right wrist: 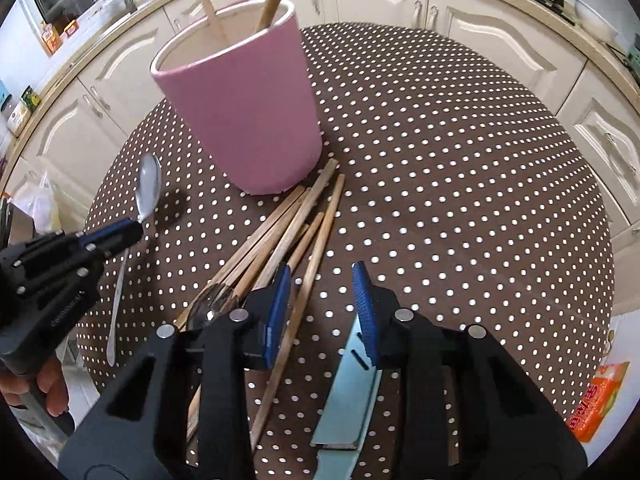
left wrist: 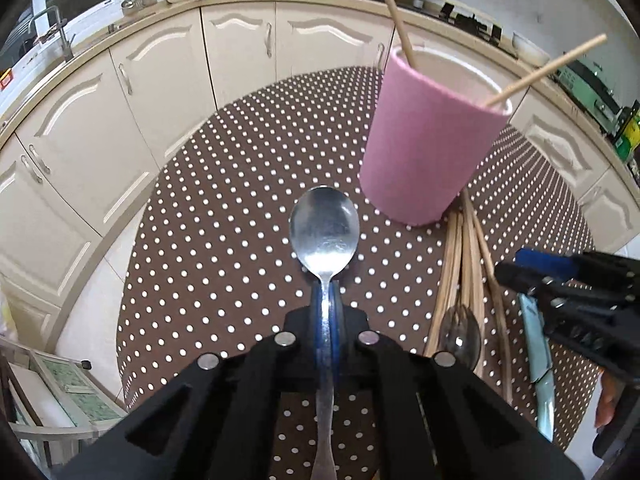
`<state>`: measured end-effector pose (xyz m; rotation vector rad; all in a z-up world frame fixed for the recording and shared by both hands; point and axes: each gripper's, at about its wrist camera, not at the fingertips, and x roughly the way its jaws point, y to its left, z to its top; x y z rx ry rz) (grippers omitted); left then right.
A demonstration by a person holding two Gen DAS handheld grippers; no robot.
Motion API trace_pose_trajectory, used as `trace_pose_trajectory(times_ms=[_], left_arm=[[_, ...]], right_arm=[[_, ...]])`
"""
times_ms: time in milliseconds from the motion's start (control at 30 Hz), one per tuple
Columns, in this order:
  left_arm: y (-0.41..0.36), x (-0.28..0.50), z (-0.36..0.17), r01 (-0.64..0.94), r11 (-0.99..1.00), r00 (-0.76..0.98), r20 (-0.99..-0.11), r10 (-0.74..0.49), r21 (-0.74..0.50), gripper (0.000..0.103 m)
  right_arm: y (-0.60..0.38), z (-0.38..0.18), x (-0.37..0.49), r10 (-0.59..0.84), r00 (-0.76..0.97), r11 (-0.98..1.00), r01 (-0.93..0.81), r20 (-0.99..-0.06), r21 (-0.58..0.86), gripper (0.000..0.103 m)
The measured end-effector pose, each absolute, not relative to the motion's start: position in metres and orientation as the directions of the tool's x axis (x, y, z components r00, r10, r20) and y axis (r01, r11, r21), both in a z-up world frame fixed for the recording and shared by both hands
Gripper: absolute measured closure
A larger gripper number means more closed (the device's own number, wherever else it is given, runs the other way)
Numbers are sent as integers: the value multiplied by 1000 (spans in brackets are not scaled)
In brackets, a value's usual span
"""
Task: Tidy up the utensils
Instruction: 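Lift the spoon with left gripper while right gripper grasps a chopstick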
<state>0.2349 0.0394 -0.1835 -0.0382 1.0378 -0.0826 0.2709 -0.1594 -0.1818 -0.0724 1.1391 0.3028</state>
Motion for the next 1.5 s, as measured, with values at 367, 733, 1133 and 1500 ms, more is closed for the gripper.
trace_pose_trajectory(times_ms=[367, 733, 1133, 1500], left_arm=[[38, 228, -168, 65, 992, 554, -823, -129, -111, 100], [36, 211, -139, 119, 973, 603, -764, -230, -200, 100], [26, 186, -103, 192, 950, 680, -665, -310, -246, 100], [22, 184, -102, 221, 949, 688, -654, -314, -223, 101]], right_arm=[[-147, -197, 282, 208, 360, 957, -266, -909, 114, 94], [-200, -159, 249, 352, 488, 934, -231, -798, 271, 96], [-250, -86, 207, 454, 718, 886, -305, -528, 348, 97], [-215, -75, 205, 419, 748, 906, -308, -514, 290, 99]])
